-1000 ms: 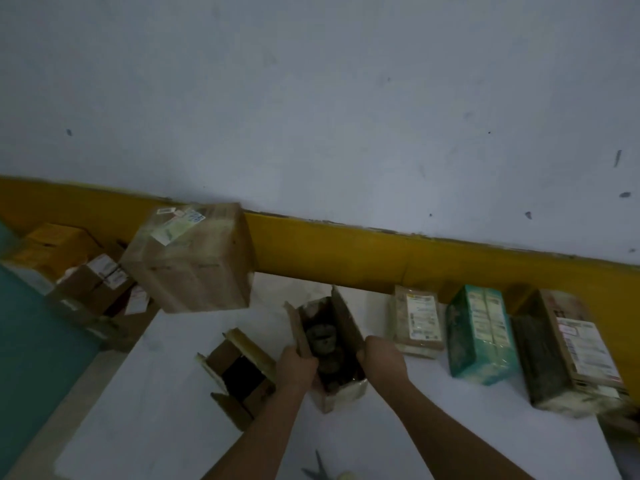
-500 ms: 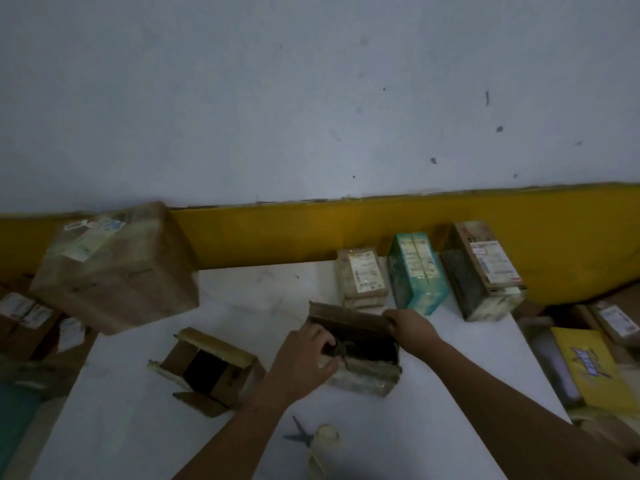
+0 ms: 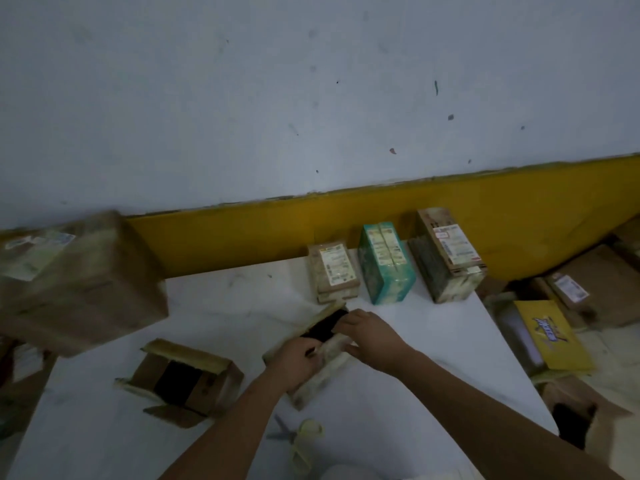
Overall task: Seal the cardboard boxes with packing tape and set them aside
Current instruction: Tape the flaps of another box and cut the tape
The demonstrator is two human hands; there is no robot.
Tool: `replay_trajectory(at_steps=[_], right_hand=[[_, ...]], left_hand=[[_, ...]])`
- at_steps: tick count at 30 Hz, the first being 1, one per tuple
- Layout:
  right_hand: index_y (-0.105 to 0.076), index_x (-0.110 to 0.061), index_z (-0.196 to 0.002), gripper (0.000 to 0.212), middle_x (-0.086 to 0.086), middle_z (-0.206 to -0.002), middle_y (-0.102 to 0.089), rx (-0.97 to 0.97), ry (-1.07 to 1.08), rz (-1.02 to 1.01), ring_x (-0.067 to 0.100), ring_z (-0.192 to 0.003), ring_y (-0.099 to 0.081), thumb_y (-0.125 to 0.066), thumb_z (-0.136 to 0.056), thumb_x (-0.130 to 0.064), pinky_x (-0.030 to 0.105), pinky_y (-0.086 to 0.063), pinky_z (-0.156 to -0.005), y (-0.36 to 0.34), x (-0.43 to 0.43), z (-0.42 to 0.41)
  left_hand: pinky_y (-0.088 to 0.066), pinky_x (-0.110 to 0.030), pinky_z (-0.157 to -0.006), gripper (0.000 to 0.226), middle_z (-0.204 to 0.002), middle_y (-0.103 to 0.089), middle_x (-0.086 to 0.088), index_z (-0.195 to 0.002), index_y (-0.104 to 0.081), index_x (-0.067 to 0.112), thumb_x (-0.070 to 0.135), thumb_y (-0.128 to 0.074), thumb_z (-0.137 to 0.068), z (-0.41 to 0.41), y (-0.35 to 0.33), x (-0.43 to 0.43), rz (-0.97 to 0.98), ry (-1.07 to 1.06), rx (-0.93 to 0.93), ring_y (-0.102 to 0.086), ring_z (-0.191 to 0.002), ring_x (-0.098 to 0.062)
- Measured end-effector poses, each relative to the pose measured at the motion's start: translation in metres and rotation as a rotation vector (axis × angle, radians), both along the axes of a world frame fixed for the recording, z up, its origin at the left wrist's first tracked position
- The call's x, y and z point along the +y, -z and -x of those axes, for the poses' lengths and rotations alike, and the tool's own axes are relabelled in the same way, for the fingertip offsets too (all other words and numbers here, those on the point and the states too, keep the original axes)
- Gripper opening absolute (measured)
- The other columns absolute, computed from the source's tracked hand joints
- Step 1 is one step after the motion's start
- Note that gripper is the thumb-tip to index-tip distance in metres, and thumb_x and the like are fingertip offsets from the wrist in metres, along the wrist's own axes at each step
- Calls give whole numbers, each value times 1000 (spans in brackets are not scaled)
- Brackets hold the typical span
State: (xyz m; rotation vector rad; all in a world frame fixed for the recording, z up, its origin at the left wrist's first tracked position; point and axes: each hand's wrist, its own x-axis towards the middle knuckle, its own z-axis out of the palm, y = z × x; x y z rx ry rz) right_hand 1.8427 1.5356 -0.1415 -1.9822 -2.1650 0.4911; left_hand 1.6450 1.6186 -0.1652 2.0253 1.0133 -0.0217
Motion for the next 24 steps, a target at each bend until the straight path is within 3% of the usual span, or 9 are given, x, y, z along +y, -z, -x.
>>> replay_trajectory(at_steps=[3,6,10,13,16,19,24], right_hand=[[-65,-23,-119,32,0,-121,-61,-59,-3,-51,22,-111,-51,-61,-88,-29,33,-38,-90,-4,6,7],[-69,-26,-109,22,-2,-110,-64,-73,17,-44,20,-108,-51,-56,-91,-30,30,-33,-85,-4,10,10],[-72,-25,-104,22,-1,-108,-67,-62,38,-37,25,-105,-53,-55,-90,-28,33,-36,-83,-2,13,15],[-72,-24,-105,25,-1,-103,-66,-95,20,-59,27,-101,-55,-59,-84,-29,35,-39,-83,0,14,18],[-71,-23,-103,30,-2,-99,-65,-94,-49,-160,25,-97,-56,-59,-78,-34,36,-43,-87,-1,15,26],[-67,-19,-103,18,1,-99,-62,-9,-160,-361,23,-94,-54,-59,-88,-27,37,-44,-86,-4,17,53],[-65,-13,-104,20,5,-102,-61,38,-381,-465,21,-91,-53,-51,-90,-20,31,-41,-82,-3,18,128]], left_hand=[[-50,-32,-78,13,-91,-69,-6,-92,-70,12,19,-59,-92,-4,4,0,6,-4,23,-61,-84,-16],[-53,-41,-84,10,-85,-68,-1,-82,-66,23,28,-63,-90,-6,5,1,-28,-20,52,-62,-80,-16],[-53,-37,-88,21,-102,-73,-5,-98,-76,13,31,-66,-90,-7,2,1,-27,-87,42,-66,-95,-21],[-53,-40,-77,25,-87,-73,-2,-88,-74,13,37,-64,-90,-2,1,4,-53,-56,46,-66,-83,-20],[-50,-31,-73,30,-89,-71,7,-97,-72,24,50,-61,-89,11,-12,6,-89,2,23,-63,-80,-10],[-50,-25,-76,28,-99,-69,13,-107,-69,32,52,-56,-92,38,-26,5,-218,-5,-42,-60,-85,-2],[-33,-13,-64,24,-82,-57,8,-87,-63,18,36,-50,-95,131,-20,-30,-491,-233,-113,-44,-74,3]])
